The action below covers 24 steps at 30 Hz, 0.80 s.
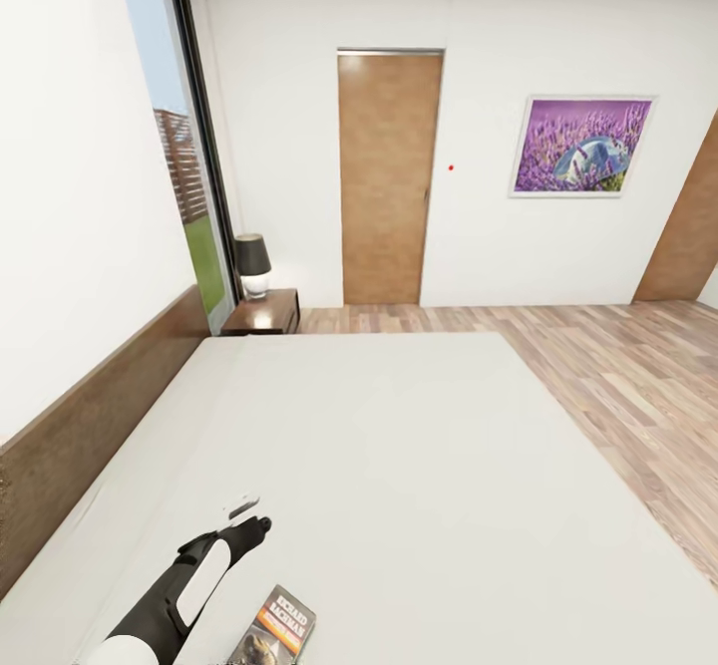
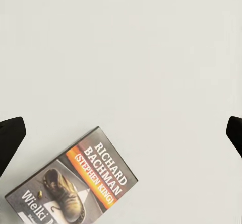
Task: In the bedroom, move the book from the bed onto either nightstand, and place the two sandals side by side next to the bed.
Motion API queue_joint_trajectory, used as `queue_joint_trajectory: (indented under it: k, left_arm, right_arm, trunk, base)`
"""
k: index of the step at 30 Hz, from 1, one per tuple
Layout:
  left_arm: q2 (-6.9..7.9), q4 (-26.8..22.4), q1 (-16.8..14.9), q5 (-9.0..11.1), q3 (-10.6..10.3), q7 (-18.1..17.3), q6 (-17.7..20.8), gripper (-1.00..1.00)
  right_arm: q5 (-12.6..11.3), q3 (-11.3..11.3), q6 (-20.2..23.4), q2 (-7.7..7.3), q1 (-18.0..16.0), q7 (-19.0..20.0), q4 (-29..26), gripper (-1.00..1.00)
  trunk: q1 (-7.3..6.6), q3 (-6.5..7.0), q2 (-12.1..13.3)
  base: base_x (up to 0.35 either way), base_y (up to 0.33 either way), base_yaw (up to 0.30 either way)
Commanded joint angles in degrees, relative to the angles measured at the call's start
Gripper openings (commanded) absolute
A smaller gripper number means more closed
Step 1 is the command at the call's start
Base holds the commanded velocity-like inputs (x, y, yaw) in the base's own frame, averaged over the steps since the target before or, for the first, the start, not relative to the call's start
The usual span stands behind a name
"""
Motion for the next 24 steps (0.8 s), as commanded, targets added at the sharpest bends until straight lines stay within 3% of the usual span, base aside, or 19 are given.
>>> queue_joint_trajectory:
  k: [1,24]
  left_arm:
    - [0.07,-0.10,-0.04,0.61,-0.38,0.57,0.06,1.00]
    - [-0.14,-0.07,-0.04,0.67,-0.62,0.50,-0.10,1.00]
  right_arm:
    - [-0.17,-0.40,0.26,-0.05,-0.08,0.20,0.12,1.00]
    - [-0.19,-0.41,0.21,-0.09,-0.08,0.20,0.12,1.00]
  trunk:
    - [0.03,-0.22,-0.13]
    - [0.03,-2.20,-0.13]
  base:
    - [0.000,0.000,0.062]
    - [0.000,0.000,0.062]
